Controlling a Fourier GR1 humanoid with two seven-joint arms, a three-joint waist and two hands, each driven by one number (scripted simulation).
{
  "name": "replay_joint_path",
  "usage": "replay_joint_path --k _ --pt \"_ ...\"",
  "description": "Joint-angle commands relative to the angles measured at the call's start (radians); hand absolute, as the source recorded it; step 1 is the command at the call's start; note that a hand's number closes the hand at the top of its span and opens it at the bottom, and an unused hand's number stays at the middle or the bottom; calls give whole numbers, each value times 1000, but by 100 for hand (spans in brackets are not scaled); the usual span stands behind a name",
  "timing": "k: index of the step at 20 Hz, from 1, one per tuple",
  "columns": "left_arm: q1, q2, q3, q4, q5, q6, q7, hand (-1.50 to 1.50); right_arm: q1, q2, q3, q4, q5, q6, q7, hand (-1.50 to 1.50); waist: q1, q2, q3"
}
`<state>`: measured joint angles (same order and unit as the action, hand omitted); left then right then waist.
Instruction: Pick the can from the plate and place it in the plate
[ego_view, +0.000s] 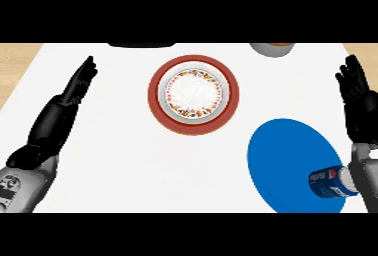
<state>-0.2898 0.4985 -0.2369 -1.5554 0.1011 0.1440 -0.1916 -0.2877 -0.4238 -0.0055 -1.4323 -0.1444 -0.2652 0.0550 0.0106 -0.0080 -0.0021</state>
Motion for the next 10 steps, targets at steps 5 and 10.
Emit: replay_joint_path --k 5,10 --pt "134 -44 87 122 104 49 174 0 100 -70 -78 -23 -301 443 -154 150 -22 12 8" --pt "205 -105 86 153 166 52 218 0 232 -102 -234 70 -212 307 -388 -150 -57 10 10"
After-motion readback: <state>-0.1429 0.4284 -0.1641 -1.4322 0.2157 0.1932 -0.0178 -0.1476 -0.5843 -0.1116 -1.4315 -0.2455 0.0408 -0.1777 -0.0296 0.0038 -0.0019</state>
